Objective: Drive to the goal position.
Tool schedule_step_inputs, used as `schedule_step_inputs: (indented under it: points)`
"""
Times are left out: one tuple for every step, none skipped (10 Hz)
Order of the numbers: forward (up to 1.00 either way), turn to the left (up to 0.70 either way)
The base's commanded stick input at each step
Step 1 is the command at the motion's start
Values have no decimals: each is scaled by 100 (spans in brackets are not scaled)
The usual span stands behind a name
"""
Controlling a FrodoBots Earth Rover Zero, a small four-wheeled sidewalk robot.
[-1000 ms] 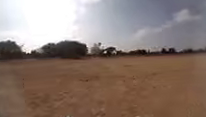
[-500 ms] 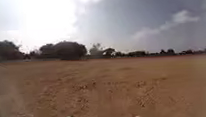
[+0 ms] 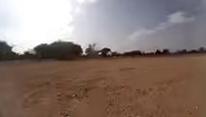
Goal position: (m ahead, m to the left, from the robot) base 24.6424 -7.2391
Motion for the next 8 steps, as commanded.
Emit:
schedule_step_inputs:
  points:
    - [100,0]
    - [100,0]
    - [100,0]
    - [100,0]
    - [100,0]
    - [100,0]
    - [100,0]
    - [100,0]
